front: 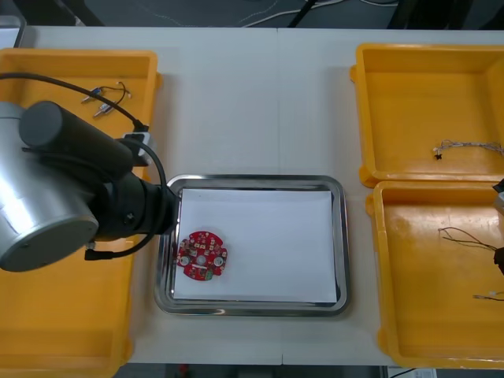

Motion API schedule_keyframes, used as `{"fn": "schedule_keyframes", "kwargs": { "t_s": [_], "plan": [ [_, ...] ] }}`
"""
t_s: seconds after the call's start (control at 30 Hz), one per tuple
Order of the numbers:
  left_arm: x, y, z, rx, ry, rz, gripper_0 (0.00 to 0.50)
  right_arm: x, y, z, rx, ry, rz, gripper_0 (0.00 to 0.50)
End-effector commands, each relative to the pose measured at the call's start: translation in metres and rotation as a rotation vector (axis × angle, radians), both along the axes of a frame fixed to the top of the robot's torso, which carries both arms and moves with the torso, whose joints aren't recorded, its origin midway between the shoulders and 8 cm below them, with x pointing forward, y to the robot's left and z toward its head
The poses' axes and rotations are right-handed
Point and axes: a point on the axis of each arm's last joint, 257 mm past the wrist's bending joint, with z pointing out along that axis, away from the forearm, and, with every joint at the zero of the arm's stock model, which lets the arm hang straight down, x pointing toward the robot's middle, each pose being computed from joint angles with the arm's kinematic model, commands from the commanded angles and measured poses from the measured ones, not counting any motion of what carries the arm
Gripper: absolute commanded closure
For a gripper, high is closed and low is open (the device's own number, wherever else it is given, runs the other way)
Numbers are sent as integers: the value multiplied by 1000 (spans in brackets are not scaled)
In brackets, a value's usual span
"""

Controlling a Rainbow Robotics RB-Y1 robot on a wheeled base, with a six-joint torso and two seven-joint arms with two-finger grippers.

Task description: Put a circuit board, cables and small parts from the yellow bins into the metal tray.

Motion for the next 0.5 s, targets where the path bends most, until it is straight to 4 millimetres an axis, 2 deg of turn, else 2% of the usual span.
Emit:
{"fn": "schedule_keyframes", "kwargs": {
  "t_s": [0.03, 0.1, 0.2, 0.37, 0.5],
  "plan": [
    [6, 41, 30, 92, -57, -57, 0, 5, -1, 35, 7, -82, -38, 500],
    [8, 64, 38, 122, -43, -33, 0, 8, -2, 47, 4, -116, -42, 500],
    [11, 88, 49, 139, -36, -5, 0, 9, -6, 56, 2, -143, -53, 500],
    [20, 111, 64, 124, -42, 18, 0, 11, -3, 64, -4, -161, -28, 500],
    [28, 131, 78, 118, -57, 28, 0, 10, 13, 71, 11, -168, 41, 500]
  ]
}}
